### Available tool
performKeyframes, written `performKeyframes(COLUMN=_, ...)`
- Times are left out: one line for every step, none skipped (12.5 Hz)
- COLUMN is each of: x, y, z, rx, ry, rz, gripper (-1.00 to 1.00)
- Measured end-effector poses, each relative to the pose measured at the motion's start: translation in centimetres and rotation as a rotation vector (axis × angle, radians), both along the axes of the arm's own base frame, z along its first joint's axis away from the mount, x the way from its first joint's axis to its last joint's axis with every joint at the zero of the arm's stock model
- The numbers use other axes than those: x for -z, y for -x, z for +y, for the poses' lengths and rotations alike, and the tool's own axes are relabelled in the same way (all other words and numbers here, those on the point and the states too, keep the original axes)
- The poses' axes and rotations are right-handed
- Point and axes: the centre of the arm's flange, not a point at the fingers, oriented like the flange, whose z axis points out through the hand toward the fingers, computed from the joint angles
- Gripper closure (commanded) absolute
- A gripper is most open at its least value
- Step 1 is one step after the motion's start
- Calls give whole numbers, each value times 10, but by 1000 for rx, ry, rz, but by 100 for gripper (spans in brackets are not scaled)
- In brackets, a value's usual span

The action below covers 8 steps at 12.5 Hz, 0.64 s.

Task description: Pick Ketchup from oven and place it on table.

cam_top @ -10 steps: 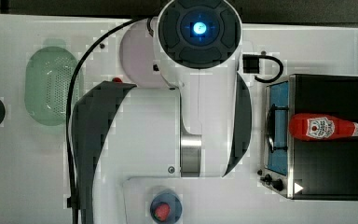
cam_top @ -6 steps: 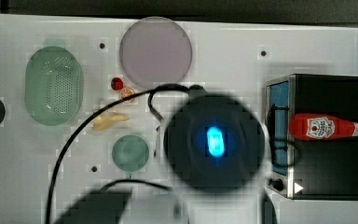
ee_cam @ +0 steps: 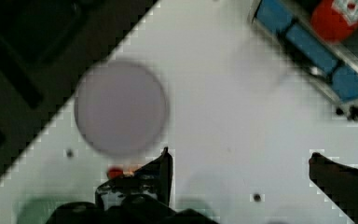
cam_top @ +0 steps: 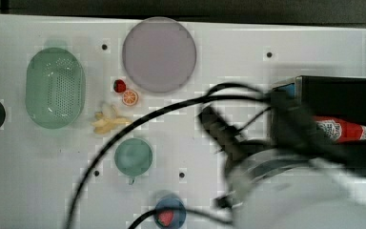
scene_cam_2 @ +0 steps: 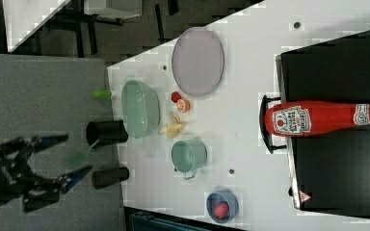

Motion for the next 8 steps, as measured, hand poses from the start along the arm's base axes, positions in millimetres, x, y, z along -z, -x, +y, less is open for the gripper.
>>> performKeyframes(x=16, y=-13, z=-27, rx=49, ry=-17, rz=16, gripper=-100)
performKeyframes(x=44, y=-25, z=-58, rx=104, ry=-23, rz=65, gripper=-100)
performKeyframes(x=75, y=-36, z=-89, rx=162, ry=-22, rz=113, gripper=-100)
performKeyframes(x=105, y=-48, z=-124, rx=224, ry=-17, rz=127, gripper=-100)
performKeyframes(x=137, y=-55, z=-155, rx=283, ry=-21, rz=151, gripper=-100)
performKeyframes(x=168, y=-57, z=-180, rx=329, ry=-22, rz=199, gripper=-100)
performKeyframes(x=195, y=-55, z=-200, rx=364, ry=-6, rz=229, gripper=-100)
performKeyframes(x=216, y=-53, z=-219, rx=397, ry=-1, rz=213, gripper=-100)
